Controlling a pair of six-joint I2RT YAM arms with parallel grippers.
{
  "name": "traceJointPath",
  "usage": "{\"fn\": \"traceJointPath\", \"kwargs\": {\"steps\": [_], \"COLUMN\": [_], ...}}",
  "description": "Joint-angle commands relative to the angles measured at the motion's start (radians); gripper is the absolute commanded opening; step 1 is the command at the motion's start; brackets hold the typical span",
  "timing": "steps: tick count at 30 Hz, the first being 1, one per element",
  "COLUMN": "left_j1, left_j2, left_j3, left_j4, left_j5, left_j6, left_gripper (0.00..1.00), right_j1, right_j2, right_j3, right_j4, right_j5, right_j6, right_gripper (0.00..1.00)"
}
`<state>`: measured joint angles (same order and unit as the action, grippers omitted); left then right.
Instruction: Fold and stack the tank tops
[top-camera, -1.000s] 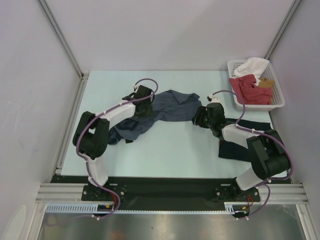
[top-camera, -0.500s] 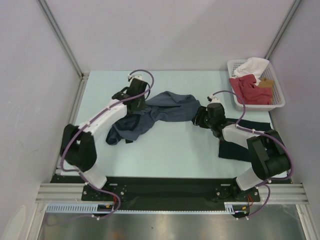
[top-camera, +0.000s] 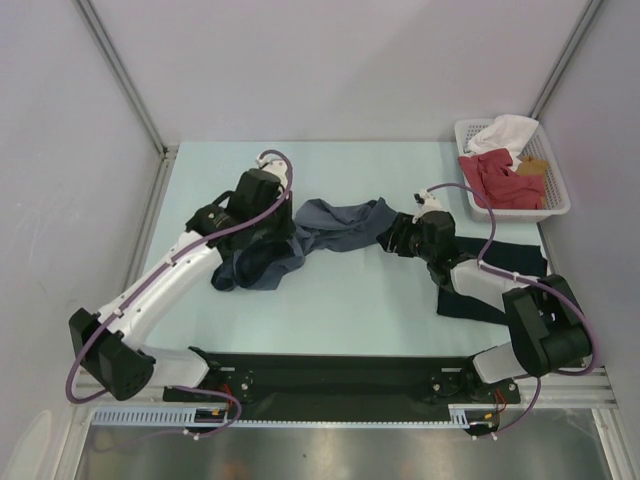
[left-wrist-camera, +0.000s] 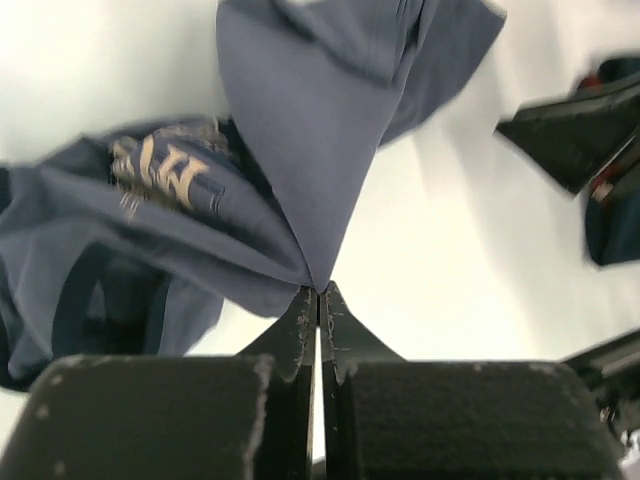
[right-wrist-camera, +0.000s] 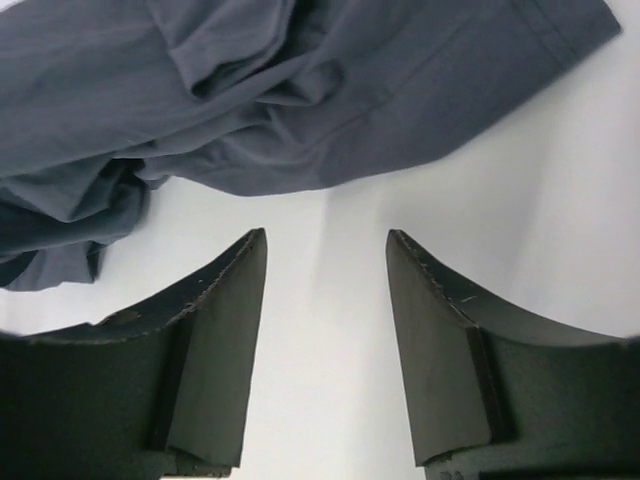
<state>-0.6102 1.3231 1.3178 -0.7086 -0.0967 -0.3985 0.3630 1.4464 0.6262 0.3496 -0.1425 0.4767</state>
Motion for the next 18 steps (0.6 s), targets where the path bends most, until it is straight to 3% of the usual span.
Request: {"fn": "traceJointPath", "kwargs": {"steps": [1,12,18], "left_j1": [-0.008,-0.031,-0.031], "left_j2": [-0.082,-0.28,-0.269], "left_j3": [-0.067,-0.422,-0.408], "left_j4": [-0.069,-0.031,0.052], "left_j5": [0.032,0.072,0.089], "left_j6": [0.023,-0.031,-0.052], "left_gripper": [0.0,0.0,0.0], "right_j1": [0.022,0.083,0.178], "right_j2": [-0.034,0.029,0.054], "right_j3": [-0.003,0.056,0.132], "right_j4": [0.1,0.083,0.035], "right_j5": [-0.063,-0.058,-0.066], "right_j6": [-0.021,-0.053,-0.095], "right_gripper": [0.57,0.6,0.59]}}
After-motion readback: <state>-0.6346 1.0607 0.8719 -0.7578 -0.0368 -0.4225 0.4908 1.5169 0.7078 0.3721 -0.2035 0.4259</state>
